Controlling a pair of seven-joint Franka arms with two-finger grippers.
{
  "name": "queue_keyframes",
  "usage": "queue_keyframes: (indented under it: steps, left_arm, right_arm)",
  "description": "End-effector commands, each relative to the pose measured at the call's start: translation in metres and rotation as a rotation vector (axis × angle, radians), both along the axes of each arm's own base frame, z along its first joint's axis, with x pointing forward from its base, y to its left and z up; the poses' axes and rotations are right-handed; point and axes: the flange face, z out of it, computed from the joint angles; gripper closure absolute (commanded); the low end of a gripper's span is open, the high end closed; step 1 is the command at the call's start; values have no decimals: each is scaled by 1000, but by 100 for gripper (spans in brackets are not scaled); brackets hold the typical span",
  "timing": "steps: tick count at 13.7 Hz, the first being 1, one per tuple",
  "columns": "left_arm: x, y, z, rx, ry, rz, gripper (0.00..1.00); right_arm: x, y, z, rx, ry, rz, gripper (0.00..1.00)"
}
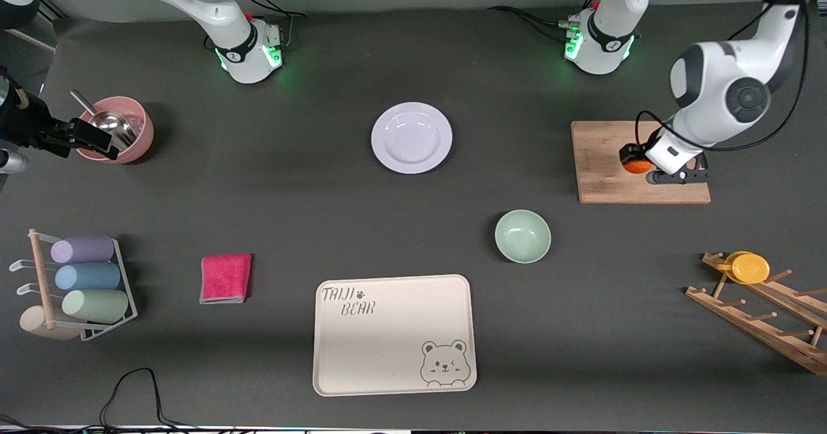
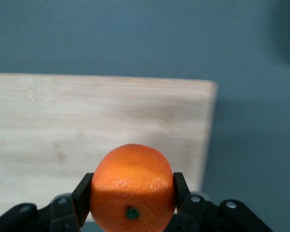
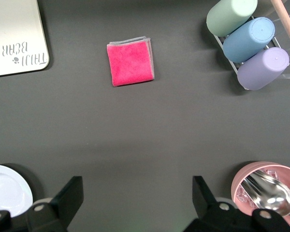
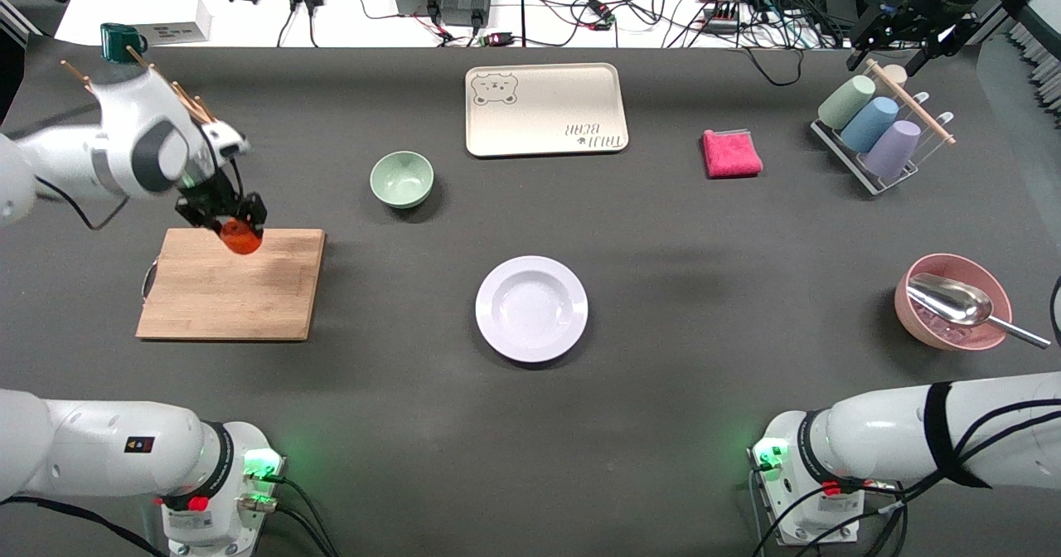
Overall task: Place orange and plate with both arms
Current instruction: 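Lift the orange with the left gripper and carry it over the white plate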
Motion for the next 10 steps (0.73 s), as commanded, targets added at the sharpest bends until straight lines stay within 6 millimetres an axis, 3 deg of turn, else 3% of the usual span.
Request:
queue_keyframes:
  steps: [1, 4, 6, 8, 10]
  left_arm:
    - [8, -55, 91, -99, 37, -8, 100]
    - [-15, -148, 145, -70, 19, 53, 100]
    - [-43, -233, 162, -68, 7, 97, 100]
    - [-74, -313, 160, -48, -43, 149, 100]
    - [-103, -370, 141, -61, -67, 172, 100]
  right_arm:
    - [-5, 5, 3, 17, -16, -10, 0]
    - [-5, 13, 4, 16, -13, -5, 0]
    - [-5, 17, 4, 16, -11, 1, 0]
    - [-4, 17, 3, 16, -9, 1, 0]
    - [-4, 16, 4, 16, -11, 3, 0]
